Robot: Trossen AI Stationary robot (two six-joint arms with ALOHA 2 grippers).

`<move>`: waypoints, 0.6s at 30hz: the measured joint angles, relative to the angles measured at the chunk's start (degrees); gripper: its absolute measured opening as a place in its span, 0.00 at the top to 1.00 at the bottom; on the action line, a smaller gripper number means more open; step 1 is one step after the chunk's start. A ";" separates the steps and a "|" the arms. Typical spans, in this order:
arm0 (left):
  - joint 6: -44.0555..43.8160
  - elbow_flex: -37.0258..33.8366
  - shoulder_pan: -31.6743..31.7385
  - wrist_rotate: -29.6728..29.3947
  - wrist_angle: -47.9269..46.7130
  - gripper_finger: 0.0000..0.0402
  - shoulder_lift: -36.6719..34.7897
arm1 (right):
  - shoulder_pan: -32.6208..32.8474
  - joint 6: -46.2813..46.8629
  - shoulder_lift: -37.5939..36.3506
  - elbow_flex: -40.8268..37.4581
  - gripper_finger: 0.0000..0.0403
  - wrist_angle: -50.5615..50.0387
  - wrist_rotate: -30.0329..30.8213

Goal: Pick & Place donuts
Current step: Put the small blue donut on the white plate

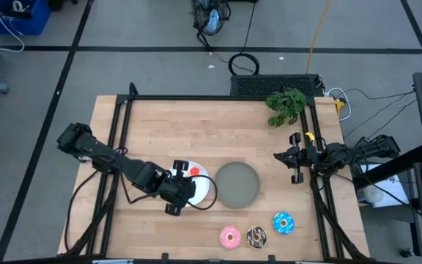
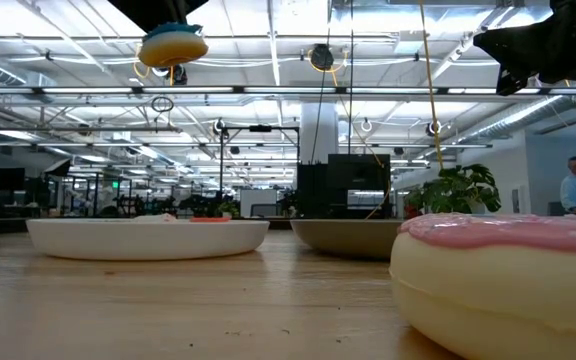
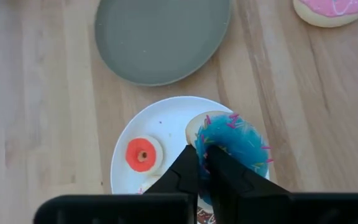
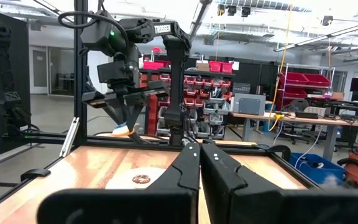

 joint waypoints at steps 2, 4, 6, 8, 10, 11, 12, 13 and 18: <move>0.00 0.00 0.16 -0.81 -0.01 0.96 0.00 | 0.00 -0.02 0.00 0.00 0.99 0.00 0.05; -0.37 0.00 0.56 -0.93 0.09 0.96 0.00 | 0.00 -0.02 0.00 0.00 0.99 0.00 0.07; -1.19 -0.17 1.11 -1.11 0.94 0.95 0.13 | 0.00 -0.02 0.00 0.00 0.99 0.00 0.07; -1.16 -1.16 1.85 -1.06 3.78 0.92 0.64 | -0.01 -0.02 0.00 0.00 0.99 0.00 0.09; 0.16 -3.05 2.11 -0.80 5.87 0.90 0.91 | 0.00 0.00 -0.02 0.00 0.99 -0.02 0.11; 0.69 -4.03 2.50 -0.50 7.09 0.89 1.29 | 0.00 0.09 -0.02 -0.01 0.99 0.00 0.11; 1.21 -4.85 2.97 0.26 8.73 0.89 1.80 | 0.00 0.11 -0.02 -0.01 0.99 -0.02 0.09; 1.50 -5.85 3.27 0.93 9.70 0.89 2.23 | 0.00 0.11 0.00 -0.01 0.99 -0.04 0.02; 1.57 -10.98 4.85 3.10 13.20 0.90 4.34 | -0.01 -0.01 0.13 0.00 0.99 -0.09 0.18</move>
